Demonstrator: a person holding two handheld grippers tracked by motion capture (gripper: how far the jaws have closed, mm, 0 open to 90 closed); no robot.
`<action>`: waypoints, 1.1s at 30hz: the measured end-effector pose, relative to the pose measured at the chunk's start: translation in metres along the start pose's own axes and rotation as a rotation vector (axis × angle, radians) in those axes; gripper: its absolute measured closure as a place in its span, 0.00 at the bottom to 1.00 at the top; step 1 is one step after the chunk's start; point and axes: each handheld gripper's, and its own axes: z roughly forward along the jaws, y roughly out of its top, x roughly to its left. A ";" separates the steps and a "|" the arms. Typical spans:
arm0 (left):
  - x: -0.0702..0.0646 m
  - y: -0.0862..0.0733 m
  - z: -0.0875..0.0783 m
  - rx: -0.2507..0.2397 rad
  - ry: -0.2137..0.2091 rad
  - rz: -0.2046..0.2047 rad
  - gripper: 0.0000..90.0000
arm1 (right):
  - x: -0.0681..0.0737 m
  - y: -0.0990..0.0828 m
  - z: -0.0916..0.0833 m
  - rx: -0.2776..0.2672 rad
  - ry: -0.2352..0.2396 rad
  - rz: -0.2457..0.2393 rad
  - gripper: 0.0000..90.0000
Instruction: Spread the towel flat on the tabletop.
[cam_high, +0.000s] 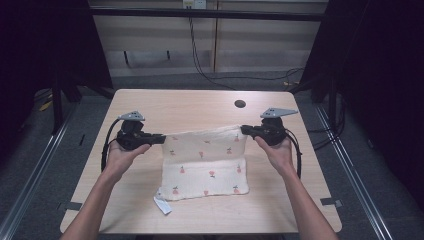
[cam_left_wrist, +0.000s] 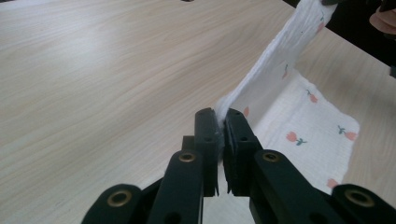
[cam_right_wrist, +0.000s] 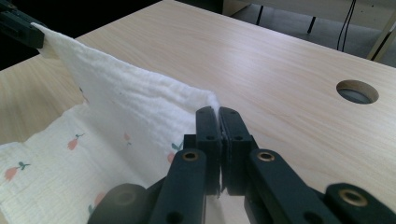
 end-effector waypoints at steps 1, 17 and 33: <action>0.002 0.000 0.001 0.002 0.001 -0.008 0.94 | -0.001 0.000 0.001 0.001 -0.001 0.001 0.98; 0.027 0.005 0.033 0.035 0.028 -0.042 0.96 | -0.018 0.002 0.016 0.024 -0.024 0.023 0.98; 0.037 0.008 0.041 0.042 0.087 -0.087 0.74 | -0.031 -0.004 0.039 0.056 -0.111 0.049 0.79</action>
